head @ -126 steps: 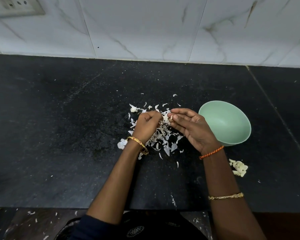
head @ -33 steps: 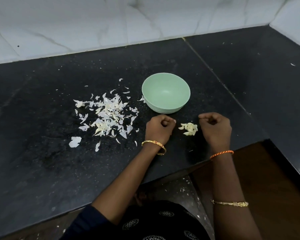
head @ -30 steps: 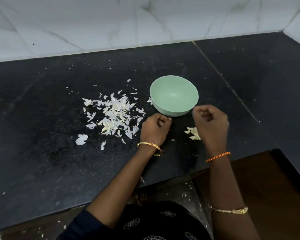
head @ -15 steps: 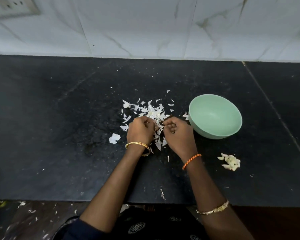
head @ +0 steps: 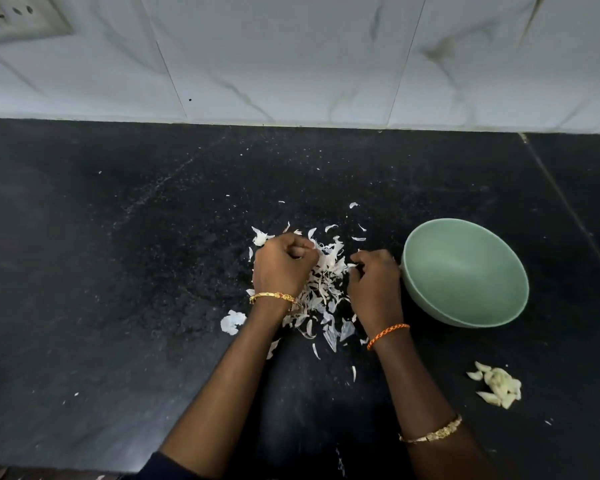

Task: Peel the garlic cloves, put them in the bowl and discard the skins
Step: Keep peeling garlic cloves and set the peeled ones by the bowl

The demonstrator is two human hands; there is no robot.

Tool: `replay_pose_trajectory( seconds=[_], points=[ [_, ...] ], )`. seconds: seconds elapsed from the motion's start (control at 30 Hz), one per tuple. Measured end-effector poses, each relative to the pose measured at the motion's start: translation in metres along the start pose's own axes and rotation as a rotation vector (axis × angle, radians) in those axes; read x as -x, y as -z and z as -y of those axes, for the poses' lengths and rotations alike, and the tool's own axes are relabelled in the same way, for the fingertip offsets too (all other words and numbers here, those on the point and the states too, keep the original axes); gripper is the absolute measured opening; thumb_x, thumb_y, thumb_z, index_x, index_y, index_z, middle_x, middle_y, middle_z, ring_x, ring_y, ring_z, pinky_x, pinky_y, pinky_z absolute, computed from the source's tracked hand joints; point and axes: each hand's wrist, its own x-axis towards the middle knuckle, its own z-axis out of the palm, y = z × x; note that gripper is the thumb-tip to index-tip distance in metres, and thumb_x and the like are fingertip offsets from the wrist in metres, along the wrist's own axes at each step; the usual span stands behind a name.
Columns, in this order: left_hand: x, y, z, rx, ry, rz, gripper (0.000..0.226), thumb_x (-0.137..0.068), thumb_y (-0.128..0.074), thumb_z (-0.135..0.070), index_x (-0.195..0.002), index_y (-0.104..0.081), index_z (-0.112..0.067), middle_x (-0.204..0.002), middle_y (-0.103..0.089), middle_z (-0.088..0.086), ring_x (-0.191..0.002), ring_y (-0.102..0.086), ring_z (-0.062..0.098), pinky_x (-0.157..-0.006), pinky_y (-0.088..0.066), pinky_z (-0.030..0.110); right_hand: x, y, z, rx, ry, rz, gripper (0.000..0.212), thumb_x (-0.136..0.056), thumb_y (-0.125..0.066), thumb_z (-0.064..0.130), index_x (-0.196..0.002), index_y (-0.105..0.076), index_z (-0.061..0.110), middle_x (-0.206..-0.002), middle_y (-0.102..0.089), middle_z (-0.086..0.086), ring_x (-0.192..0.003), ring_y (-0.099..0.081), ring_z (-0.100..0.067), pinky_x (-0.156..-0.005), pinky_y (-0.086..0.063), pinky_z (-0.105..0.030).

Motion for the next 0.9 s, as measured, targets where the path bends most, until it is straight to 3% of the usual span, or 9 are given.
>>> replay_pose_trajectory(
  seconds=[0.13, 0.23, 0.3, 0.4, 0.5, 0.6, 0.67, 0.8, 0.9],
  points=[
    [-0.004, -0.007, -0.001, 0.007, -0.039, 0.023, 0.027, -0.083, -0.072, -0.028, -0.059, -0.068, -0.019, -0.058, -0.068, -0.007, -0.048, -0.06, 0.005, -0.055, -0.057, 0.035, -0.009, -0.003, -0.003, -0.002, 0.002, 0.004, 0.014, -0.087, -0.057, -0.001, -0.086, -0.068, 0.006, -0.095, -0.06, -0.016, -0.083, -0.06, -0.028, -0.078, -0.052, -0.04],
    [-0.006, -0.013, 0.0, 0.007, -0.036, 0.04, 0.032, -0.089, -0.064, -0.032, -0.062, -0.069, -0.016, -0.058, -0.068, -0.009, -0.049, -0.06, 0.003, -0.057, -0.057, 0.033, -0.015, -0.004, -0.004, 0.023, 0.024, 0.028, 0.014, -0.084, -0.058, 0.003, -0.073, -0.061, 0.011, -0.081, -0.061, -0.014, -0.07, -0.059, -0.027, -0.068, -0.052, -0.043],
    [-0.008, -0.016, 0.0, 0.012, -0.031, 0.079, 0.022, -0.09, -0.061, -0.027, -0.072, -0.07, -0.018, -0.064, -0.069, -0.01, -0.061, -0.066, 0.004, -0.066, -0.057, 0.033, -0.017, -0.003, -0.004, 0.046, 0.021, 0.047, 0.013, -0.085, -0.056, 0.004, -0.074, -0.059, 0.009, -0.081, -0.06, -0.014, -0.071, -0.059, -0.028, -0.069, -0.052, -0.043],
    [-0.009, -0.018, -0.001, 0.011, -0.094, 0.146, 0.011, -0.09, -0.063, -0.021, -0.087, -0.073, -0.018, -0.08, -0.072, -0.007, -0.077, -0.067, 0.008, -0.074, -0.054, 0.028, -0.017, -0.001, -0.001, 0.074, 0.03, 0.081, 0.009, -0.089, -0.051, 0.005, -0.086, -0.059, 0.004, -0.096, -0.058, -0.017, -0.087, -0.058, -0.03, -0.079, -0.049, -0.044],
    [-0.01, -0.016, -0.007, 0.088, -0.108, 0.277, 0.018, -0.091, -0.062, -0.019, -0.104, -0.072, -0.011, -0.1, -0.072, 0.001, -0.085, -0.066, 0.008, -0.071, -0.05, 0.018, -0.011, 0.003, 0.005, -0.021, 0.065, 0.092, 0.01, -0.091, -0.048, 0.0, -0.094, -0.057, 0.002, -0.102, -0.052, -0.015, -0.091, -0.053, -0.025, -0.078, -0.045, -0.031],
    [-0.008, -0.01, -0.016, 0.222, -0.06, 0.412, 0.018, -0.092, -0.061, -0.012, -0.104, -0.07, -0.002, -0.09, -0.07, 0.006, -0.051, -0.054, -0.003, -0.048, -0.041, 0.011, -0.008, 0.007, 0.007, -0.103, 0.109, 0.113, 0.009, -0.092, -0.048, -0.002, -0.093, -0.057, 0.0, -0.097, -0.052, -0.013, -0.082, -0.05, -0.016, -0.062, -0.035, -0.014],
    [-0.005, -0.004, -0.021, 0.325, 0.013, 0.425, 0.018, -0.089, -0.062, -0.006, -0.104, -0.068, 0.003, -0.079, -0.066, 0.005, -0.037, -0.046, -0.003, -0.04, -0.035, 0.01, -0.007, 0.01, 0.008, -0.167, 0.085, 0.133, 0.007, -0.093, -0.051, 0.002, -0.091, -0.057, 0.003, -0.092, -0.056, -0.009, -0.075, -0.05, -0.01, -0.058, -0.036, -0.01],
    [0.004, 0.003, -0.027, 0.479, 0.189, 0.379, 0.024, -0.082, -0.07, -0.003, -0.104, -0.066, 0.006, -0.074, -0.065, 0.003, -0.034, -0.046, -0.005, -0.038, -0.035, 0.007, -0.003, 0.014, 0.012, -0.327, -0.022, 0.052, 0.009, -0.089, -0.058, 0.005, -0.088, -0.056, 0.014, -0.076, -0.058, 0.004, -0.068, -0.055, -0.003, -0.059, -0.043, -0.012],
    [0.01, 0.005, -0.025, 0.49, 0.282, 0.337, 0.022, -0.075, -0.078, -0.014, -0.095, -0.071, -0.005, -0.061, -0.066, -0.005, -0.033, -0.038, -0.001, -0.033, -0.029, 0.012, 0.003, 0.017, 0.014, -0.338, 0.059, -0.108, 0.01, -0.085, -0.06, 0.003, -0.079, -0.062, 0.011, -0.069, -0.059, 0.006, -0.061, -0.054, -0.001, -0.056, -0.041, -0.008]
  ],
)
